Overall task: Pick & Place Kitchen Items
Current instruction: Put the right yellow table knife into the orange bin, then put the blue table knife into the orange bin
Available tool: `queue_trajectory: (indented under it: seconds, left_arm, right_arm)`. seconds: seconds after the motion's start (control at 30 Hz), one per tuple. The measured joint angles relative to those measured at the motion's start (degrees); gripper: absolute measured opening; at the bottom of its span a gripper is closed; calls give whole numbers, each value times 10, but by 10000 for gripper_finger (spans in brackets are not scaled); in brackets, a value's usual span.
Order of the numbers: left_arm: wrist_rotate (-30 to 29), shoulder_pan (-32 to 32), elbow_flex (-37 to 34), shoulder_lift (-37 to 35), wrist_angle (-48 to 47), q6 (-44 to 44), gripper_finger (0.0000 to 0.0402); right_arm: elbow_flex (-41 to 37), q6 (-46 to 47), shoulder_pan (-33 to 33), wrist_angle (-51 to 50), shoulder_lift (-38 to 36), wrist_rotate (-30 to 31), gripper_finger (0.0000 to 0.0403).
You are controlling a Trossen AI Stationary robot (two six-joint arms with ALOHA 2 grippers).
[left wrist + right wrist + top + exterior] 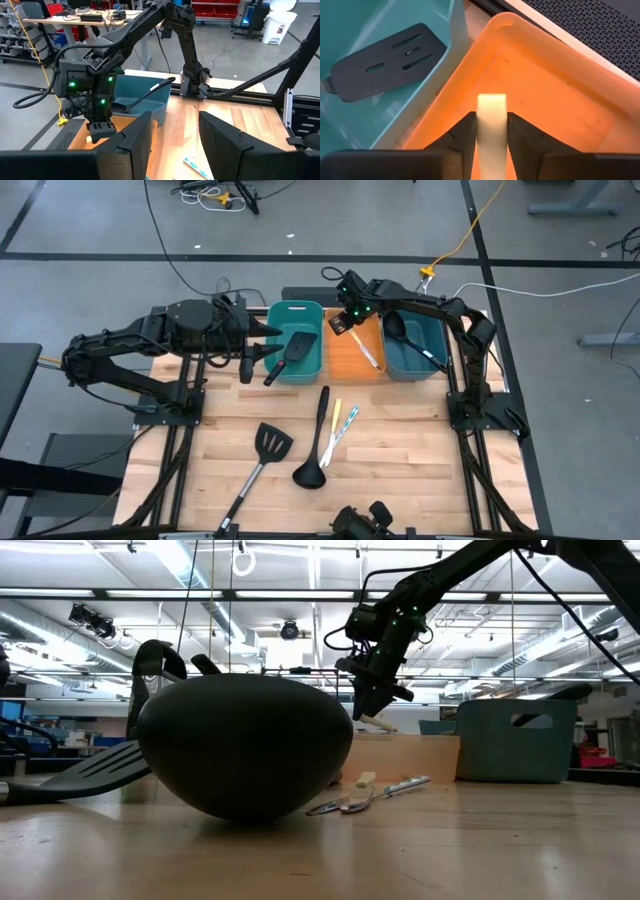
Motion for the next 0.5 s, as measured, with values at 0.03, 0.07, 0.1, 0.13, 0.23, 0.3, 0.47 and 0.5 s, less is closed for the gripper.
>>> queue_trajectory:
  seconds: [0.03,0.07,0.1,0.13,0.23,0.3,0.47,0.5]
  left_arm:
    - [0,0,0,0,0,0,167]
    - [0,0,0,0,0,0,167]
    - [0,0,0,0,0,0,167]
    - [0,0,0,0,0,0,167]
    - [0,0,0,0,0,0,167]
    - [0,0,0,0,0,0,167]
    - [-1,0,0,0,0,0,167]
    - [-2,0,0,0,0,0,167]
  right_arm:
    - [0,0,0,0,0,1,110]
    - [0,0,0,0,0,1,113]
    - [0,1,0,0,0,1,116]
    - [0,4,0,0,0,2,119]
    - [0,15,0,0,0,10,132]
    - [0,15,0,0,0,12,145]
    - [0,12,0,1,0,12,181]
    - [0,8,0,1,0,12,189]
